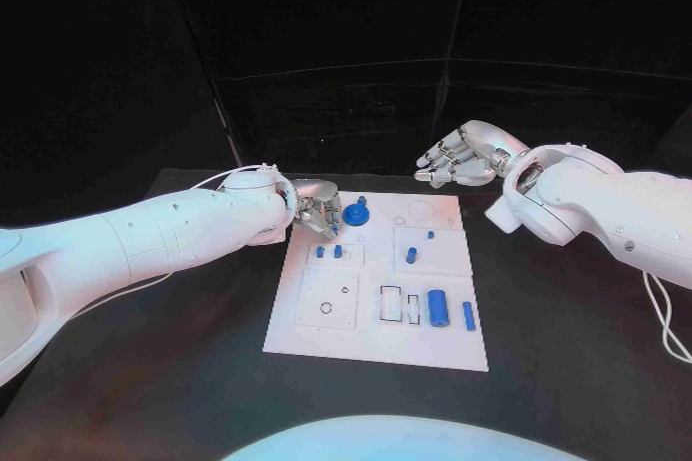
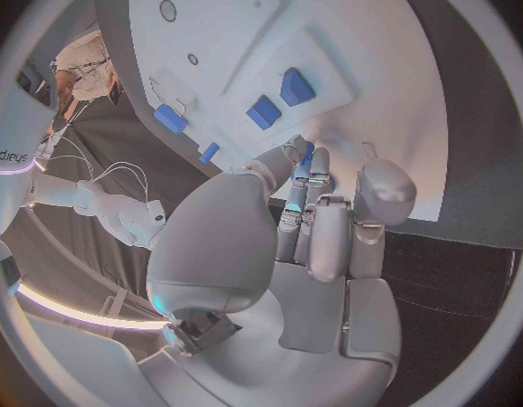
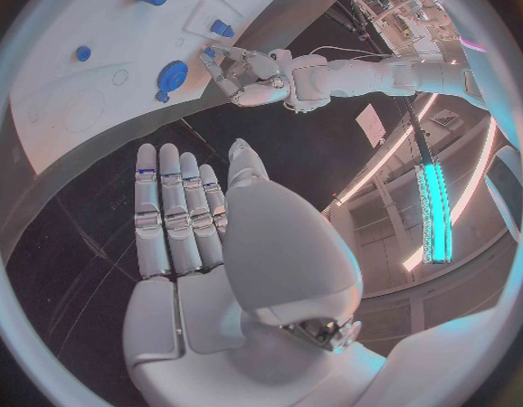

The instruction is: Assemble the parts on the task board

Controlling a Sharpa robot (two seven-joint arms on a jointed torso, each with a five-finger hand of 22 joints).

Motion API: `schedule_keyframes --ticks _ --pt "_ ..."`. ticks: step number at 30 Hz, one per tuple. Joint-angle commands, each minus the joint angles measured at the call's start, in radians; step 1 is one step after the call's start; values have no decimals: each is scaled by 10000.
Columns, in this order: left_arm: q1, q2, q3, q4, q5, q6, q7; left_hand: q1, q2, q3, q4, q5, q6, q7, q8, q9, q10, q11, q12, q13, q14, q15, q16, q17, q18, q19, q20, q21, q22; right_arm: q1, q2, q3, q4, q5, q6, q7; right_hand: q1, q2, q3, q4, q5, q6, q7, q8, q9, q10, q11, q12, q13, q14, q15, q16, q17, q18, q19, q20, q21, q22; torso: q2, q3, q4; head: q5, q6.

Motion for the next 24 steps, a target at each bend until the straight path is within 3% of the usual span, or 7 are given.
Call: schedule_keyframes --ticks 1,7,13,24 --pt "-3 5 -7 -12 16 232 -123 -117 10 61 -29 60 78 7 -48 8 77 21 -53 5 95 -65 -52 -20 -66 -60 22 -30 -1 20 14 7 11 -21 -75 70 32 84 -42 -5 23 -13 -20 65 11 -60 -2 62 -15 -75 -21 36 -10 36 74 -1 -35 -11 3 -1 7 10 -5" --pt "-12 47 -14 -42 15 315 -81 -138 -21 54 -35 55 74 9 -64 3 70 23 -78 3 86 -64 -59 -35 -62 -74 22 -47 -10 20 27 7 2 -21 -69 72 32 84 -42 -5 23 -13 -20 65 11 -60 -2 62 -15 -75 -21 36 -10 36 74 -1 -35 -11 9 -4 -11 16 -15" --pt "-22 98 -88 -79 17 515 4 -587 -375 -153 122 47 -256 110 -378 -120 -201 153 -437 -99 26 36 -123 -199 -58 -147 94 -142 -54 20 34 7 -6 -21 -65 69 32 84 -42 -5 23 -13 -20 65 11 -60 -2 62 -15 -75 -21 36 -10 36 74 -1 -35 -11 1 5 -1 9 -23" --pt "-28 98 -128 -145 18 560 -108 -711 -445 -185 197 45 -315 146 -494 -168 -254 199 -591 -131 25 72 -119 -221 -56 -146 135 -148 -40 20 30 7 -8 -21 -52 53 32 84 -42 -5 23 -13 -20 65 11 -60 -2 62 -15 -75 -21 36 -10 36 74 -1 -35 -11 -2 5 3 13 -30"
